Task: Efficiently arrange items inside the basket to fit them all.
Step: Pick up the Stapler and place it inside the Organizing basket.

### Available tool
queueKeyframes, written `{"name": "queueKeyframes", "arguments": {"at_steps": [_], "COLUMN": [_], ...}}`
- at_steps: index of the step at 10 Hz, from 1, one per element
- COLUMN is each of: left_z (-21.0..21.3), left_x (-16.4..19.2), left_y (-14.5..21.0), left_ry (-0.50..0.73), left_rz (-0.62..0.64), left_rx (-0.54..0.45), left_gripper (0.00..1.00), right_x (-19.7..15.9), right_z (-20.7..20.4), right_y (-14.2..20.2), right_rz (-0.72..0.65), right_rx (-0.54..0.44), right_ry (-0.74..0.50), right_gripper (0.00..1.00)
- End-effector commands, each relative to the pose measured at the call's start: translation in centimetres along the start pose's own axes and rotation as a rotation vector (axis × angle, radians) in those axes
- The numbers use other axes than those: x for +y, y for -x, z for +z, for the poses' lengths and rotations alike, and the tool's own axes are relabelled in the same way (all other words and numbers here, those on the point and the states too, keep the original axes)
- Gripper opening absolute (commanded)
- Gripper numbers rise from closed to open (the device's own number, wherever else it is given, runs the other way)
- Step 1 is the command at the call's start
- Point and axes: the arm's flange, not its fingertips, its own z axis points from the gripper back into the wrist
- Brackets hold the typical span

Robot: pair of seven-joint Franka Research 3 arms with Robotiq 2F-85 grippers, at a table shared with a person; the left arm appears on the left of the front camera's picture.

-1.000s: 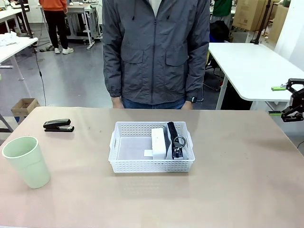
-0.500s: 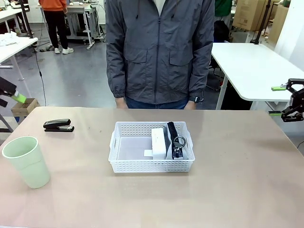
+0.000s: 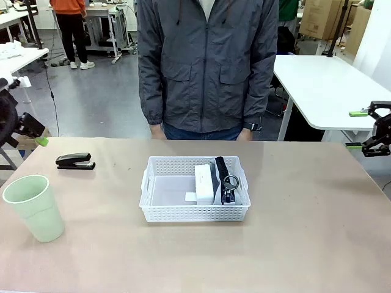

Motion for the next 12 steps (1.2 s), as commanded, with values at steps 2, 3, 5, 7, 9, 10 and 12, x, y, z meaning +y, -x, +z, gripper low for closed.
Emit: {"name": "queueKeyframes", "arguments": {"at_steps": [2, 3, 5, 7, 9, 10, 12], "left_z": [-2.7, -3.9, -5.5, -6.0, -5.0, -6.1, -6.1], "left_x": [-1.4, -2.0, -3.3, -3.2, -2.5, -3.3, -3.3], "left_y": [-0.8, -1.1, -1.8, -2.5, -3.0, -2.2, -2.2], "left_ry": [-0.041, -0.062, -0.077, -0.076, 0.003, -0.051, -0.051], "left_rz": [0.007, 0.009, -0.007, 0.008, 0.074, -0.005, -0.005], "left_rx": [0.074, 0.082, 0.071, 0.068, 0.014, 0.064, 0.064], "left_gripper": [1.00, 1.00, 1.00, 1.00, 1.00, 1.00, 1.00], "right_x": [0.1, 0.1, 0.1, 0.1, 0.1, 0.1, 0.1], "right_z": [0.3, 0.3, 0.3, 0.3, 0.3, 0.3, 0.3], "right_y": [0.0, 0.0, 0.0, 0.0, 0.0, 0.0, 0.0], "right_rz": [0.019, 0.019, 0.019, 0.019, 0.019, 0.019, 0.019], "right_rx": [0.013, 0.013, 0.013, 0.013, 0.013, 0.013, 0.013], "right_ry": [0.003, 0.003, 0.003, 0.003, 0.003, 0.003, 0.003], "right_gripper": [1.00, 1.00, 1.00, 1.00, 1.00, 1.00, 1.00]}}
